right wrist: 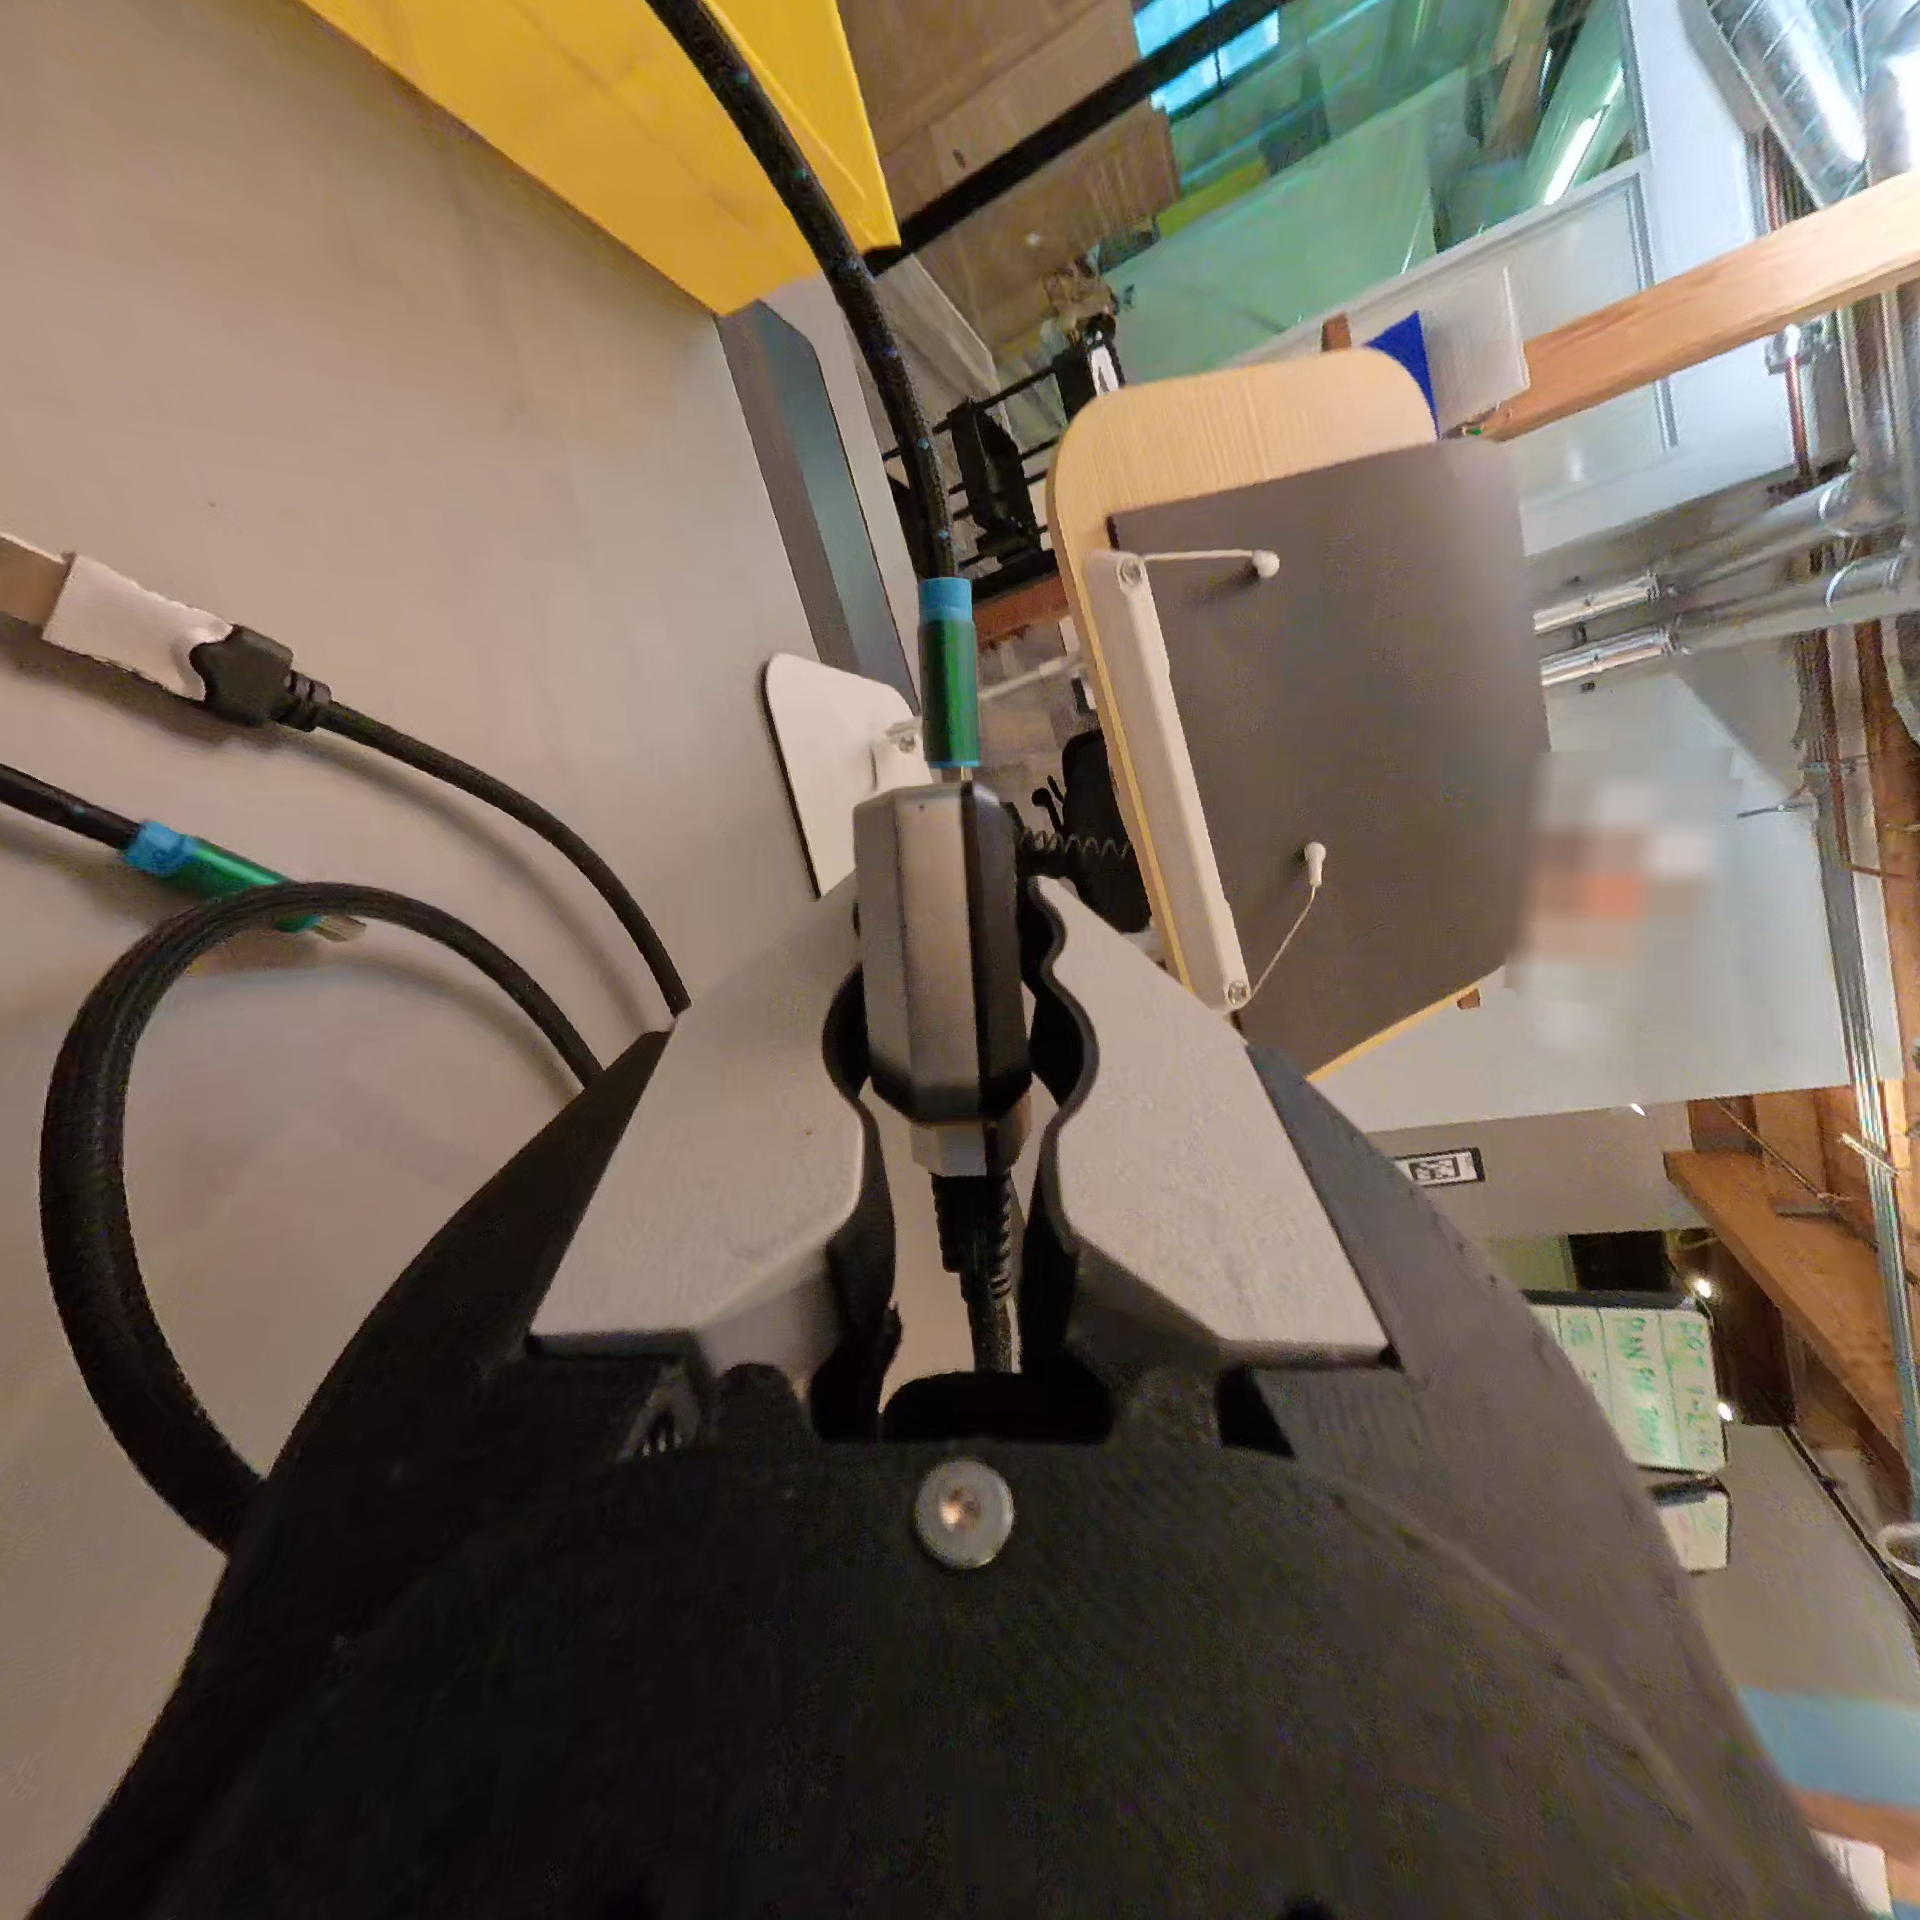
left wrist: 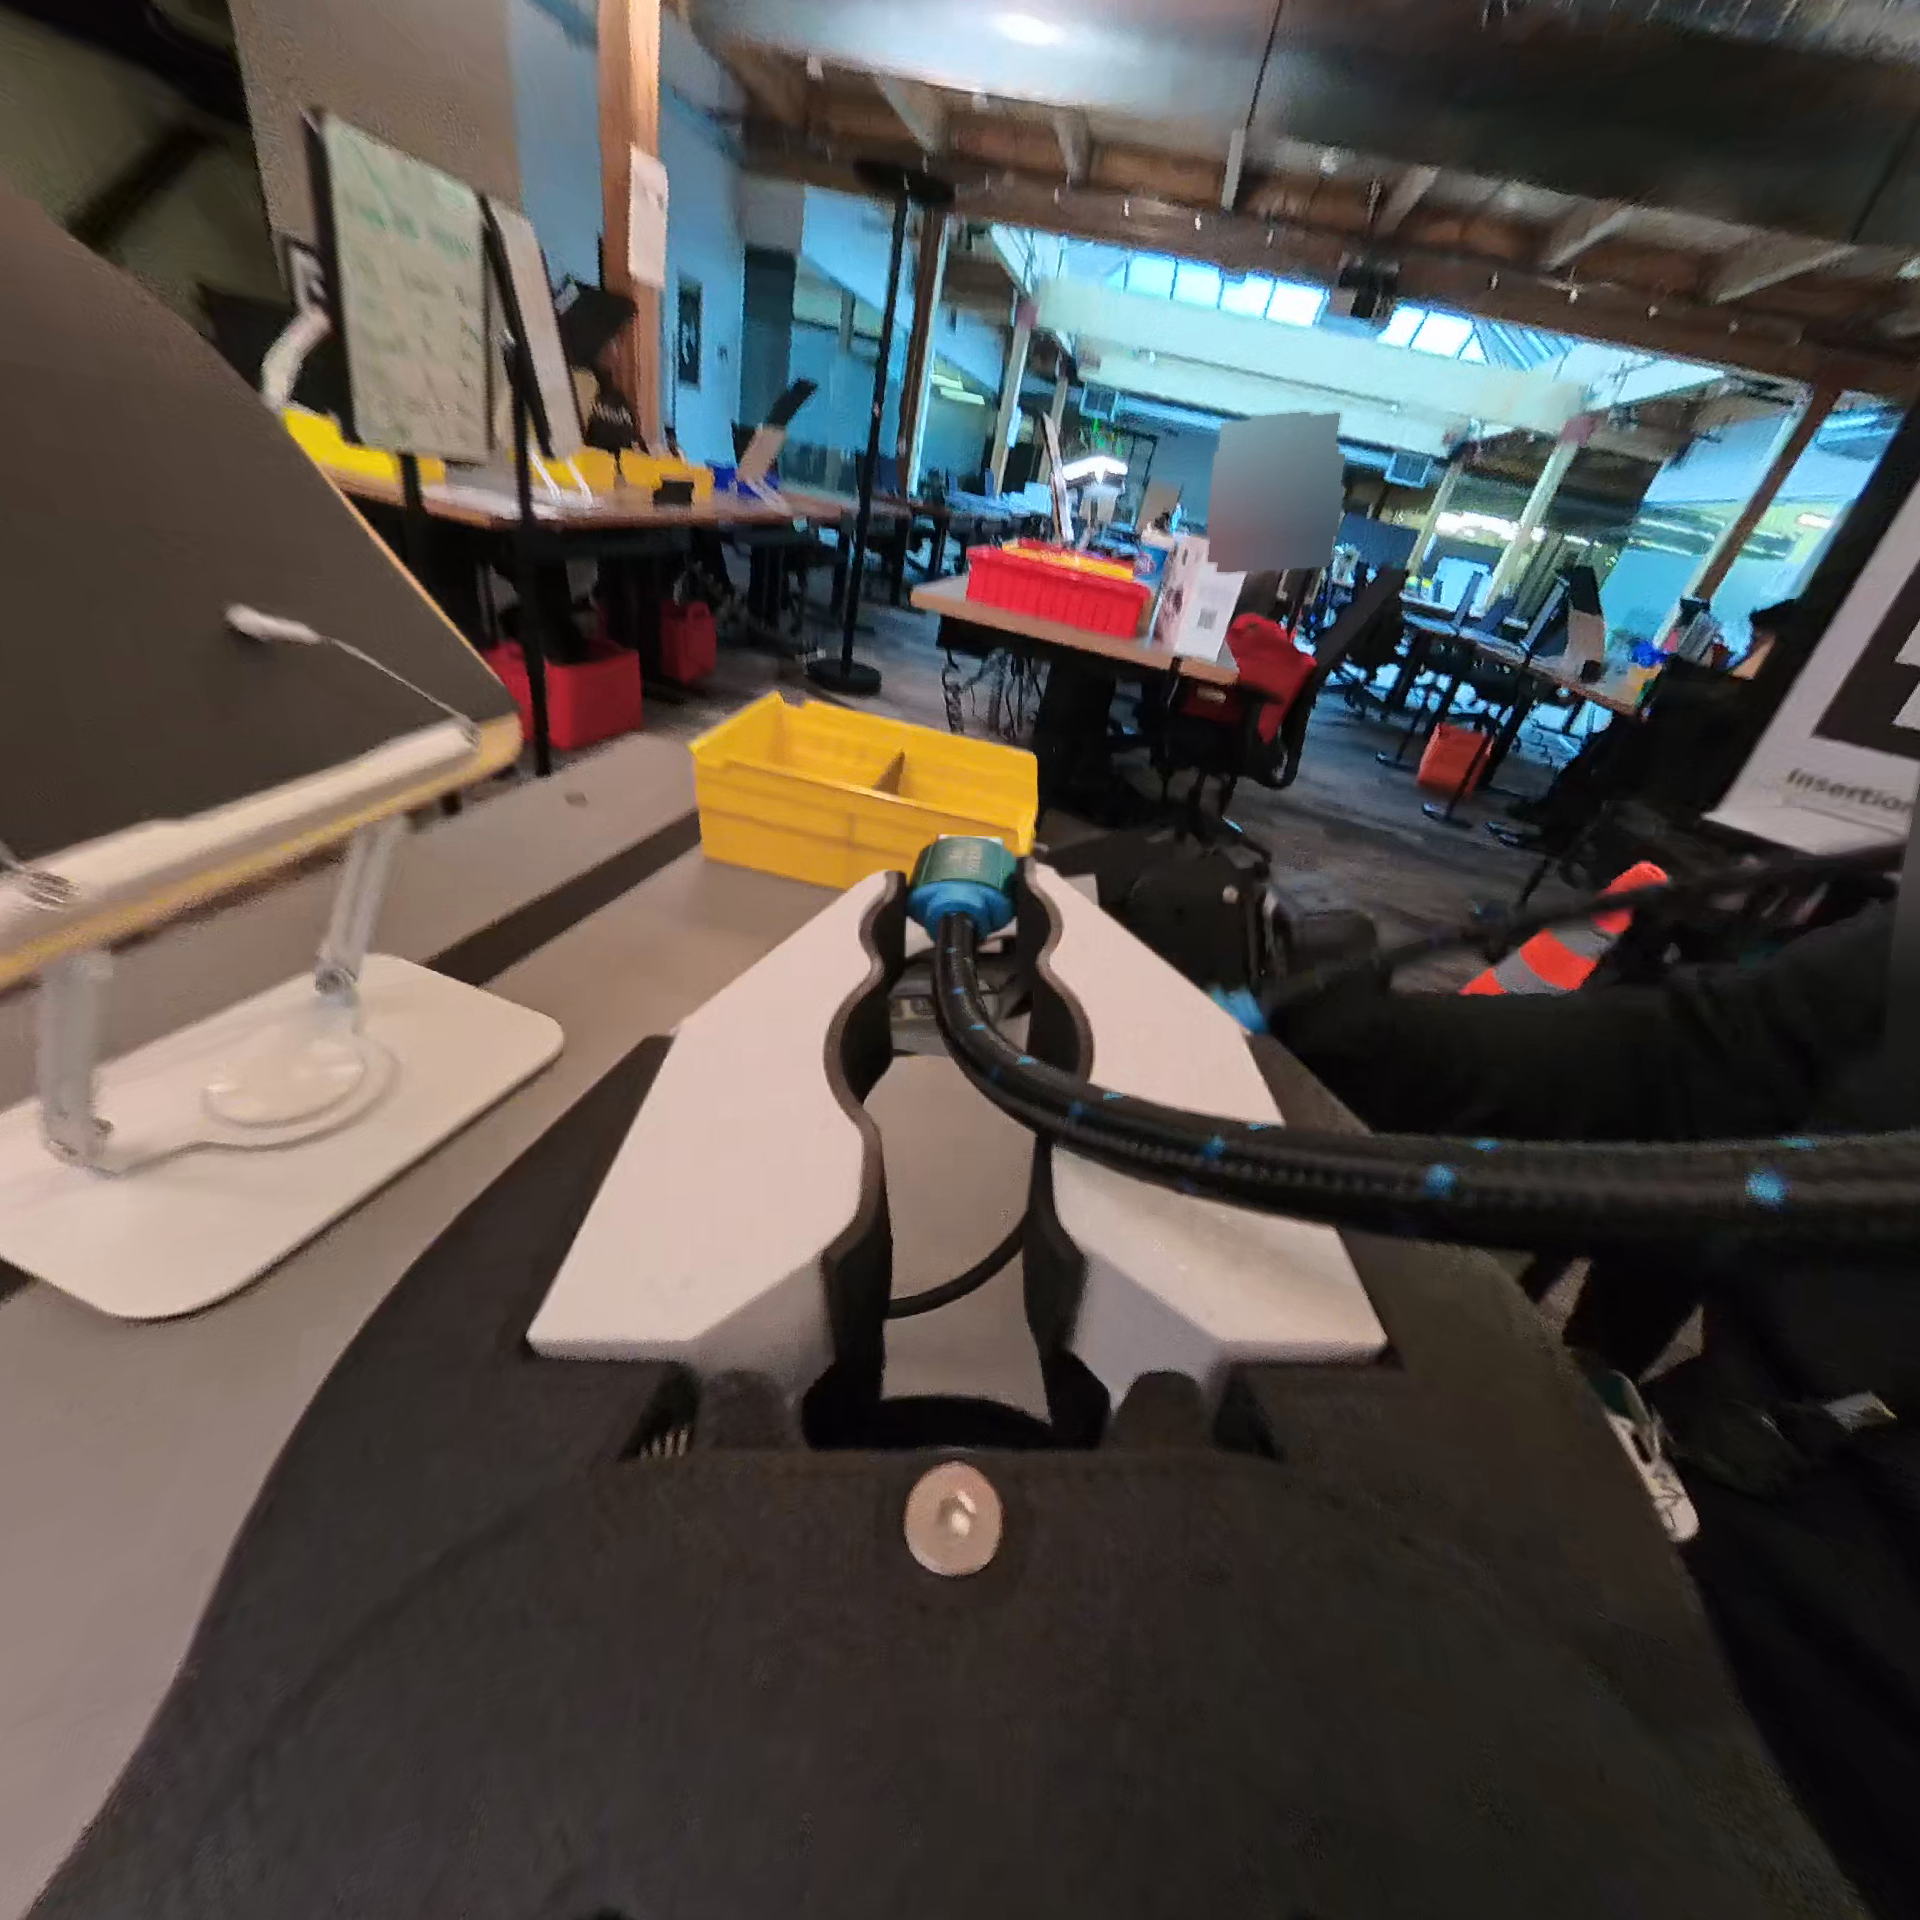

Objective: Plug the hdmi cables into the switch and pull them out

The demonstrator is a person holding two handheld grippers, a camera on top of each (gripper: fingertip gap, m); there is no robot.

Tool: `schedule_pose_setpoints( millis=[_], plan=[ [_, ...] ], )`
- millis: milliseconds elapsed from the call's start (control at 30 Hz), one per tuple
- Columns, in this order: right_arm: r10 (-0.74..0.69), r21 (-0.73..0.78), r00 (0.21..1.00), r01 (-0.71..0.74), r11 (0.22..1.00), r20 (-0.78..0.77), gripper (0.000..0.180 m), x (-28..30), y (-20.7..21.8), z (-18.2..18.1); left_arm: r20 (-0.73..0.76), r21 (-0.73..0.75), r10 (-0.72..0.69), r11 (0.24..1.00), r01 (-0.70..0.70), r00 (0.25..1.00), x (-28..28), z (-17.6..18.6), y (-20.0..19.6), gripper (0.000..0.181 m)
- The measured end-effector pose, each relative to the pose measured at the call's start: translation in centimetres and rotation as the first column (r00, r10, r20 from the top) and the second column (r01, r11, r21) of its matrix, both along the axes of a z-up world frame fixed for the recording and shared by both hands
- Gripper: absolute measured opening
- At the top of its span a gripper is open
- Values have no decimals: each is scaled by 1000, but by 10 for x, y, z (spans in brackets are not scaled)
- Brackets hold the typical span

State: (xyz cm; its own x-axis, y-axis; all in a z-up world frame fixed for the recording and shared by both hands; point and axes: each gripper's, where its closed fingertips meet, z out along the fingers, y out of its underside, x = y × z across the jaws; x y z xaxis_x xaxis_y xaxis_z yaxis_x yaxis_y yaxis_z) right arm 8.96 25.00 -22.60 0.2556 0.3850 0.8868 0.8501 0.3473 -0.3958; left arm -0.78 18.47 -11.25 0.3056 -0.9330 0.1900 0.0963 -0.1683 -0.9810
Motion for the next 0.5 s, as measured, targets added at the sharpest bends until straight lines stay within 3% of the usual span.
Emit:
schedule_pose_setpoints(
  millis=[133, 333, 500],
  plan=[
    [-23, 9, 1000, 23, 1000, -16, 21, 8, 5, 4, -41, 56, -54, 997, 57, 998, -21, 15, -13, 18],
    [11, 26, 999, -10, 1000, -36, 20, -4, -4, 14, -245, 69, -46, 996, 64, 968, 22, -40, -13, 19],
    [25, 44, 999, -24, 999, -36, 20, -12, -12, 21, -242, 60, -21, 998, 36, 970, 49, -61, -11, 19]
  ],
)
